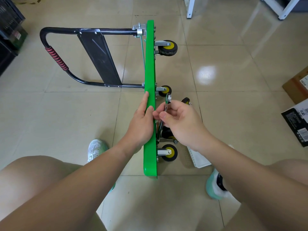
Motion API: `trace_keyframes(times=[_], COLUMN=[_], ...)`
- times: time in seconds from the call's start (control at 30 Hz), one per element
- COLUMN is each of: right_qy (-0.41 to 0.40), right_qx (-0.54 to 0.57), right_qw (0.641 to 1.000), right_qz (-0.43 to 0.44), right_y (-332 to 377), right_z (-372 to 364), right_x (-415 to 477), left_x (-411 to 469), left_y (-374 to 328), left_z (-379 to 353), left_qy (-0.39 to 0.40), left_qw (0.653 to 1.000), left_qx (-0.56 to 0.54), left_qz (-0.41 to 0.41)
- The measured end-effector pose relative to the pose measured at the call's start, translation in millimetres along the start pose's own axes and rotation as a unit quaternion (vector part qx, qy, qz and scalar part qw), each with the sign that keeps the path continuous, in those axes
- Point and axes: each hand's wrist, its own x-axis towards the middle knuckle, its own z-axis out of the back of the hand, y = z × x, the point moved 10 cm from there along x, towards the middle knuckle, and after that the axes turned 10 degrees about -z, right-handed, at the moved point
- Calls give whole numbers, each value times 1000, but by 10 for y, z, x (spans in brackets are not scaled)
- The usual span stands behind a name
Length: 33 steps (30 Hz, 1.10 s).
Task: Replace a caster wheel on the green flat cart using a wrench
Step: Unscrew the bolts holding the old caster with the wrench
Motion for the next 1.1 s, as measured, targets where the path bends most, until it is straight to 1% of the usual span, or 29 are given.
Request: trace_keyframes(times=[0.1, 0.2, 0.27, 0.4, 0.5, 0.53, 0.6, 0.73, 0.83, 0.87, 0.93, 0.97, 1.03, 1.1], right_qy=[-18, -62, -87, -105, -116, -110, -104, -125, -144, -139, -104, -91, -85, -74], right_qx=[-9, 10, 9, -39, -106, -123, -138, -126, -112, -83, 11, 50, 83, 78], right_qw=[999, 997, 993, 979, 953, 945, 939, 937, 943, 953, 976, 982, 988, 992], right_qz=[32, 53, 83, 171, 260, 282, 297, 300, 279, 257, 189, 155, 100, 64], right_y=[22, -26, -55, -116, -129, -152, -214, -191, -76, -66, -84, -85, -71, -31], right_z=[35, 123, 155, 139, 99, 63, 26, 120, 206, 242, 304, 328, 383, 389], right_x=[-101, -238, -350, -624, -872, -933, -984, -992, -914, -842, -640, -542, -376, -231], left_x=[-9, -12, -18, -28, -8, 0, 20, 23, 23, 20, 3, -6, -12, -8], left_y=[-17, -18, -38, -44, -19, 5, 31, 43, 25, 13, -23, -36, -25, -25], left_z=[18, 22, 30, 25, 16, 13, -1, -13, -9, -5, -4, -6, -9, -1], left_qy=[0, 2, 0, -2, -1, -1, -1, -2, -1, -1, 1, 3, 5, 3], left_qw=[1000, 1000, 999, 1000, 1000, 1000, 1000, 1000, 1000, 1000, 1000, 1000, 1000, 1000], left_qx=[6, 26, 37, 28, 23, 19, 16, 8, 7, 11, 16, 19, 20, 26], left_qz=[-7, -6, -6, 1, 1, 2, -3, -8, -14, -14, -14, -13, -5, -4])
